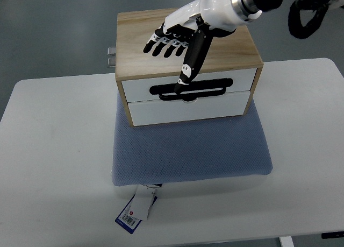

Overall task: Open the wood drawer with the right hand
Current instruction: 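Reach the right hand over the box to the upper drawer's black handle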

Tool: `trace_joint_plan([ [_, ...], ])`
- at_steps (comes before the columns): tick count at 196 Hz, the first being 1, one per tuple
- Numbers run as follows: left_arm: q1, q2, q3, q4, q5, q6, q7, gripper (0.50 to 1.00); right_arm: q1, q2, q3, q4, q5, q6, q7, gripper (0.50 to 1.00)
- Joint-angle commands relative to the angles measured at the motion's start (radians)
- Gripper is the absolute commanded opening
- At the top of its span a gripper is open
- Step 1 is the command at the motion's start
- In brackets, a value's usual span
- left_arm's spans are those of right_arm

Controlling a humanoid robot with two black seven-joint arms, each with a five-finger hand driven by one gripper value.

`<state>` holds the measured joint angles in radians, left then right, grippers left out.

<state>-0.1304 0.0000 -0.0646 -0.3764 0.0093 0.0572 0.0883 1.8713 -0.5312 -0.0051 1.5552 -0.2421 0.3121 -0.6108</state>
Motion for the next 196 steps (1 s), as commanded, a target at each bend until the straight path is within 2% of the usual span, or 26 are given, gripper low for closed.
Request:
trace_joint_plan([
  [1,0.0,0.0,0.0,0.002,-0.002,0.001,0.001,1.0,-0.009,0.039,-0.022,-0.001,0.007,-0.038,0.0,0.942],
  [68,0.0,0.0,0.0,0.007,-0.003,0.0,0.001,1.0,-0.141,0.063,-0.055,-0.04,-0.039,-0.085,0.0,0.942],
  [196,0.0,0.0,-0.001,0.008,-0.003,0.001,-0.001,1.0,-0.262,0.059,-0.095,-0.09,-0.24,-0.021,0.0,0.94],
])
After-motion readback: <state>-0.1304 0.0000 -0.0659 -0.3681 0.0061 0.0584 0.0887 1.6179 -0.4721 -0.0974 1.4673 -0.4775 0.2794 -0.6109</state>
